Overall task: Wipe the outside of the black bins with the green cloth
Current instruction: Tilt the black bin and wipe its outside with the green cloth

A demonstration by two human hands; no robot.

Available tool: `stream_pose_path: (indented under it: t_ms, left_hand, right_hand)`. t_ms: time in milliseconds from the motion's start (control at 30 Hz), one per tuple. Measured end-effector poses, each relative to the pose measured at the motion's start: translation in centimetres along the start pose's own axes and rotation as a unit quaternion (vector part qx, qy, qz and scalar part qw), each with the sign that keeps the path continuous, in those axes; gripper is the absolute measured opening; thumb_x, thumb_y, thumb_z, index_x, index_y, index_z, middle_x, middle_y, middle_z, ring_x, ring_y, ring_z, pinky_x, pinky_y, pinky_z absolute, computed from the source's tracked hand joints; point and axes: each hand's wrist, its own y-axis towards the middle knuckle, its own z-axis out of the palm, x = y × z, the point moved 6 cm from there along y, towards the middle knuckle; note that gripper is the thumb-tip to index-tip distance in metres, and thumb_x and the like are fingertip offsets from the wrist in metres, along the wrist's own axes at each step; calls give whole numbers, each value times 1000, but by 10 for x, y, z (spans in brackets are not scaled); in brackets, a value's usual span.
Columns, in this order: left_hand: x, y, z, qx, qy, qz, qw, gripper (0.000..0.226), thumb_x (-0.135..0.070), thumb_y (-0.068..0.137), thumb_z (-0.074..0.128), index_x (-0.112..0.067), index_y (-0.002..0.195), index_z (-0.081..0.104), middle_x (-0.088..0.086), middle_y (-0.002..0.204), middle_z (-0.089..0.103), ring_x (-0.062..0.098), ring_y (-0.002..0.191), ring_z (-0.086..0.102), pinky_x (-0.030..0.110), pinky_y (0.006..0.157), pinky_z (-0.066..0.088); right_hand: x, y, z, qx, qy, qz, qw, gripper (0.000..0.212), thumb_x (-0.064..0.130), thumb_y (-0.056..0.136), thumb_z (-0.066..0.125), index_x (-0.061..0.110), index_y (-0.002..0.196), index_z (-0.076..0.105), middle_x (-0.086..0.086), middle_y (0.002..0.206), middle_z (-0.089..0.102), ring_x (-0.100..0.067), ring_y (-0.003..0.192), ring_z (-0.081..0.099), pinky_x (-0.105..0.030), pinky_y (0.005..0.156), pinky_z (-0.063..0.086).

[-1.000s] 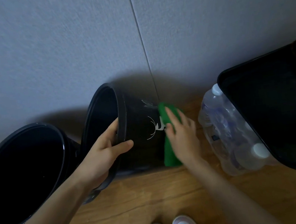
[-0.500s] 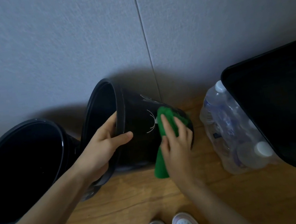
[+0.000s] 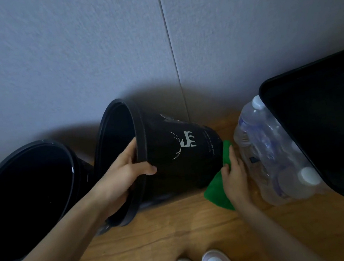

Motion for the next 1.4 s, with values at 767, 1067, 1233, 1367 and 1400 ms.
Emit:
stream_pose_path:
  t_ms: [767, 1067, 1233, 1367, 1400]
  left_hand:
    - [-15, -2, 11, -88, 65, 110, 988, 25, -13, 95, 45, -21, 113, 61, -4, 102, 70, 2, 92, 67, 8, 67, 51]
    - [-12, -5, 9, -100, 79, 122, 984, 21, -14, 95, 46, -20, 107, 62, 3, 100, 70, 15, 97, 66, 26, 84, 54]
    - [-8, -6, 5, -82, 81, 117, 986, 25, -15, 95, 45, -26, 111, 60, -9, 100, 69, -2, 94, 64, 9, 77, 52]
    - [-4, -7, 9, -65, 106, 116, 985, 24, -16, 95, 46, -25, 114, 59, -7, 98, 68, -2, 93, 64, 7, 72, 50]
    - [-4, -7, 11, -62, 115, 117, 984, 24, -16, 95, 47, -25, 113, 60, -7, 96, 68, -1, 92, 64, 6, 72, 49]
  right_hand:
    - [98, -20, -6, -23, -90, -158, 983, 49, 15, 95, 43, 32, 140, 37, 0, 145, 34, -20, 128, 30, -20, 89, 28]
    - [173, -45, 13, 14, -36, -293, 955, 46, 28, 93, 45, 39, 137, 39, 6, 143, 37, -13, 129, 28, -12, 83, 30]
    - [104, 2, 3, 27, -99, -120, 987, 45, 27, 97, 39, 40, 139, 33, 3, 150, 27, -22, 136, 23, -28, 86, 36]
    - [52, 28, -6, 42, -136, -2, 990, 44, 29, 98, 33, 37, 142, 30, -5, 150, 28, -30, 133, 30, -47, 100, 36]
    - [48, 30, -5, 49, -139, 12, 989, 45, 29, 98, 32, 37, 142, 30, -7, 149, 30, -32, 130, 35, -49, 100, 39]
